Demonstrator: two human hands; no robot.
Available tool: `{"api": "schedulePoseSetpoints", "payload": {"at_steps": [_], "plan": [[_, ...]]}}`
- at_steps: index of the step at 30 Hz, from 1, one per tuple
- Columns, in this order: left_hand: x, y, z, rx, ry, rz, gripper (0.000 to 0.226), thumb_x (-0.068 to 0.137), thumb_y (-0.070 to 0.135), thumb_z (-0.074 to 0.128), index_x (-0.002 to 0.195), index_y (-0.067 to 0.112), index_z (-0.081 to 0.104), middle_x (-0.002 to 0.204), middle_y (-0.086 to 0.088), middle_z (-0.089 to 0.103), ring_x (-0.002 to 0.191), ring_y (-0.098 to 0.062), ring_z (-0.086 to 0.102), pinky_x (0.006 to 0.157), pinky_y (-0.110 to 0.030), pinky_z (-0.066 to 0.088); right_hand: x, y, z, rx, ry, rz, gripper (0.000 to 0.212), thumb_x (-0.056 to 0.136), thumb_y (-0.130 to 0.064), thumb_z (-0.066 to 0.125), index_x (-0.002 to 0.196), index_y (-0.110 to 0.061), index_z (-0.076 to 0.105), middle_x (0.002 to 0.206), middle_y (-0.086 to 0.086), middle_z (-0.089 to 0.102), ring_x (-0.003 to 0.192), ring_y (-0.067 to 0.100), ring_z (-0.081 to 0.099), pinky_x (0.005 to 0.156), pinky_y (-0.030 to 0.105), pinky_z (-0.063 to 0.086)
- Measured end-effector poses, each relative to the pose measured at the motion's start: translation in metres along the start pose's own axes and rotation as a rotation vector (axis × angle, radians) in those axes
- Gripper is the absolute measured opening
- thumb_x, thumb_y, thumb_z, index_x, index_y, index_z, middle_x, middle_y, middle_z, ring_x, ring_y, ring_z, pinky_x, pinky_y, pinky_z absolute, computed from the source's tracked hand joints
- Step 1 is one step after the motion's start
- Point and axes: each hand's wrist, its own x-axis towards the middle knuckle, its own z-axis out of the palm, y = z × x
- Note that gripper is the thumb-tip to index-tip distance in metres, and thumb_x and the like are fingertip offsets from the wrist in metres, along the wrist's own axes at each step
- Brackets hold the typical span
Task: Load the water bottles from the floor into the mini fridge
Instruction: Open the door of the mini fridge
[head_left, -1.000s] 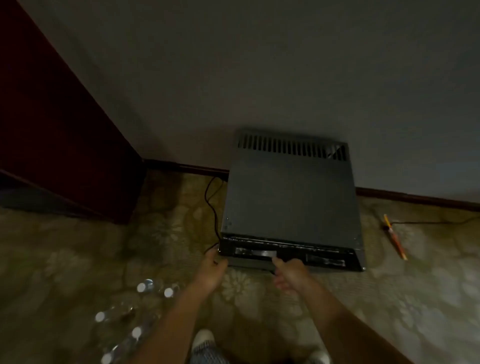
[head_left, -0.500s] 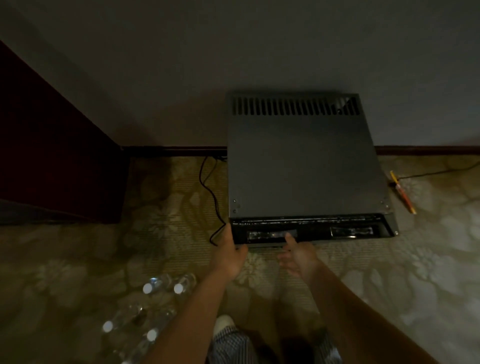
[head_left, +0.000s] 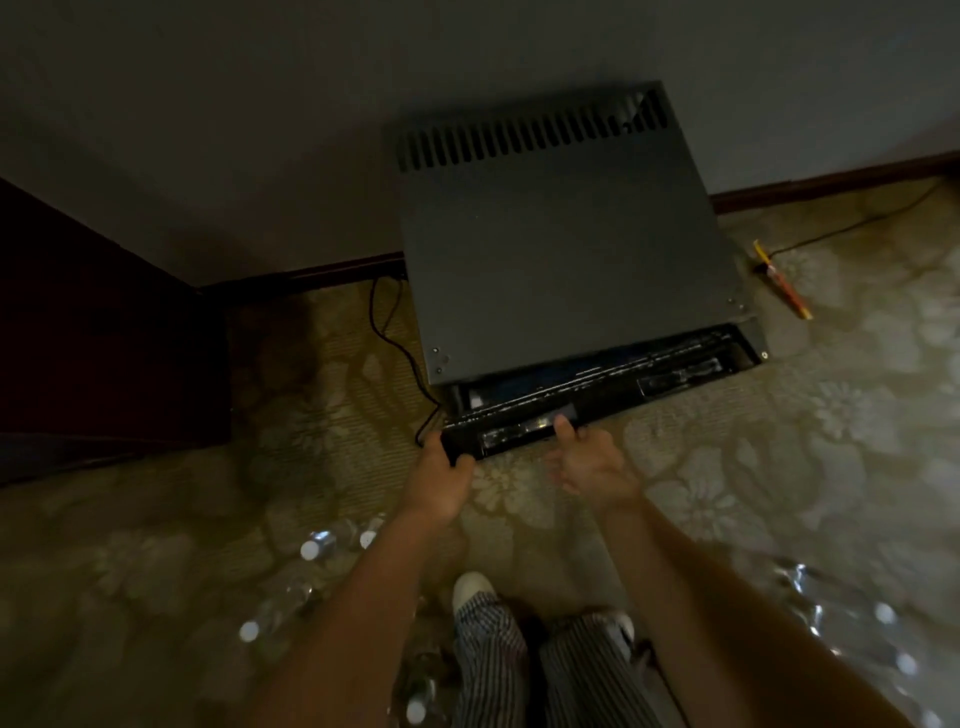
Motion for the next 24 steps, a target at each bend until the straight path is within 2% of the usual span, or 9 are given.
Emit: {"api": "schedulePoseSetpoints", "payload": {"at_steps": [2, 4, 6, 8, 10, 15, 19, 21, 24], "plan": [[-0.015, -0.012, 0.008, 0.024, -0.026, -0.065, 0.04, 0.096, 0.018, 0.04, 0.135, 0.01, 0.042, 0.12, -0.015, 0.058, 0.105, -0.027, 0.055, 0.091, -0.031, 0.042, -0.006, 0.018, -0.009, 0.0, -0.013, 0.01, 0.03, 0.095, -0.037, 0.049, 0.074, -0.016, 0.056, 0.078, 0.006, 0.065, 0.068, 0.021, 0.065, 0.076, 0.04, 0.058], [-0.03, -0.024, 0.015, 0.039, -0.057, -0.129, 0.024, 0.096, 0.019, 0.041, 0.102, 0.007, 0.061, 0.101, -0.017, 0.063, 0.091, -0.025, 0.056, 0.081, -0.029, 0.041, -0.013, 0.039, -0.02, -0.043, -0.003, 0.012, 0.031, 0.094, -0.038, 0.05, 0.073, -0.017, 0.059, 0.083, 0.009, 0.067, 0.079, 0.026, 0.066, 0.086, 0.046, 0.055], [-0.038, -0.035, 0.025, 0.109, -0.096, -0.201, 0.029, 0.095, 0.02, 0.041, 0.071, 0.012, 0.056, 0.078, -0.009, 0.06, 0.076, -0.019, 0.053, 0.069, -0.028, 0.038, -0.022, 0.061, -0.034, -0.087, 0.02, 0.015, 0.033, 0.094, -0.039, 0.048, 0.08, -0.015, 0.064, 0.089, 0.011, 0.067, 0.087, 0.027, 0.065, 0.088, 0.044, 0.052], [-0.041, -0.048, 0.041, 0.164, -0.192, -0.26, 0.032, 0.094, 0.02, 0.042, 0.064, 0.015, 0.052, 0.069, -0.004, 0.054, 0.071, -0.017, 0.054, 0.07, -0.032, 0.045, -0.029, 0.08, -0.044, -0.13, 0.033, -0.003, 0.032, 0.095, -0.041, 0.045, 0.088, -0.017, 0.064, 0.088, 0.009, 0.067, 0.09, 0.028, 0.063, 0.088, 0.043, 0.051], [-0.044, -0.056, 0.064, 0.148, -0.327, -0.331, 0.033, 0.097, 0.023, 0.04, 0.066, 0.015, 0.049, 0.072, -0.005, 0.053, 0.078, -0.023, 0.056, 0.081, -0.038, 0.052, -0.034, 0.098, -0.057, -0.167, 0.066, 0.002, 0.03, 0.095, -0.043, 0.043, 0.093, -0.02, 0.064, 0.08, 0.004, 0.064, 0.086, 0.027, 0.063, 0.083, 0.042, 0.052], [-0.061, -0.054, 0.118, 0.322, -0.492, -0.307, 0.036, 0.096, 0.036, 0.039, 0.098, 0.007, 0.06, 0.079, -0.006, 0.059, 0.071, -0.018, 0.059, 0.069, -0.032, 0.052, -0.042, 0.14, -0.091, -0.187, 0.211, 0.052, 0.041, 0.093, -0.052, 0.04, 0.108, -0.024, 0.065, 0.089, 0.008, 0.068, 0.084, 0.027, 0.064, 0.073, 0.035, 0.049], [-0.072, -0.015, 0.158, 0.354, -0.519, -0.022, 0.029, 0.099, 0.024, 0.037, 0.123, 0.018, 0.051, 0.114, -0.006, 0.058, 0.104, -0.019, 0.056, 0.087, -0.028, 0.045, -0.048, 0.164, -0.128, -0.153, 0.315, 0.054, 0.035, 0.093, -0.049, 0.045, 0.103, -0.024, 0.068, 0.091, 0.006, 0.069, 0.087, 0.026, 0.064, 0.075, 0.033, 0.048], [-0.073, 0.005, 0.186, 0.284, -0.575, -0.011, 0.044, 0.099, 0.021, 0.037, 0.143, 0.018, 0.033, 0.14, -0.007, 0.045, 0.126, -0.022, 0.047, 0.099, -0.03, 0.041, -0.047, 0.172, -0.15, -0.125, 0.362, 0.04, 0.034, 0.091, -0.046, 0.05, 0.103, -0.022, 0.07, 0.092, 0.007, 0.071, 0.087, 0.027, 0.065, 0.077, 0.035, 0.05], [-0.076, 0.028, 0.227, 0.267, -0.663, -0.005, 0.051, 0.099, 0.025, 0.038, 0.147, 0.025, 0.022, 0.153, -0.005, 0.029, 0.138, -0.023, 0.033, 0.11, -0.035, 0.034, -0.041, 0.183, -0.182, -0.119, 0.407, 0.019, 0.032, 0.092, -0.039, 0.054, 0.104, -0.015, 0.071, 0.083, 0.009, 0.07, 0.08, 0.026, 0.065, 0.07, 0.032, 0.049]]}}
